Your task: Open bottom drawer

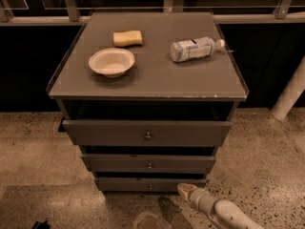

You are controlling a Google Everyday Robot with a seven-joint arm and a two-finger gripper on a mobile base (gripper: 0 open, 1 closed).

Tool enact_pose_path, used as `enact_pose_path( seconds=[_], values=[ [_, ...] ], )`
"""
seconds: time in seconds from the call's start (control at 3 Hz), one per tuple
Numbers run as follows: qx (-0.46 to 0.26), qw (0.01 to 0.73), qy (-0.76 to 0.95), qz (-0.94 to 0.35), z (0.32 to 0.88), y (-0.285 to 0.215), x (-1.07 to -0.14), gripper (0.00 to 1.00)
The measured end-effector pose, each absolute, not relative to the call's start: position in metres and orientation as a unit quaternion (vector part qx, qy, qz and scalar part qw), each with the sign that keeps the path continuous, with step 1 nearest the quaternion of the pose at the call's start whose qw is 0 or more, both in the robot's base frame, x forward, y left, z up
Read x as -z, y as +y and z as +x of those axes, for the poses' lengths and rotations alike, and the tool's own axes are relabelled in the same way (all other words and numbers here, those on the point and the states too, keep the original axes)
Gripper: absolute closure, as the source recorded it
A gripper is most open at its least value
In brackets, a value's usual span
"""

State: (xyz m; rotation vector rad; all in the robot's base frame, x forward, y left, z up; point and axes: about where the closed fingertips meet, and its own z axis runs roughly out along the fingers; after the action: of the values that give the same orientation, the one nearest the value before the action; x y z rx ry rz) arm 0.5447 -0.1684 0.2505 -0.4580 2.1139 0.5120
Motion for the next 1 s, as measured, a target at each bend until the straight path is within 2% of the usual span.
enact_pose_path(
  seconds=[1.0],
  values=[
    [-0.150,0.484,0.850,-0.146,0.624,-0.209,-0.206,1.00]
  ],
)
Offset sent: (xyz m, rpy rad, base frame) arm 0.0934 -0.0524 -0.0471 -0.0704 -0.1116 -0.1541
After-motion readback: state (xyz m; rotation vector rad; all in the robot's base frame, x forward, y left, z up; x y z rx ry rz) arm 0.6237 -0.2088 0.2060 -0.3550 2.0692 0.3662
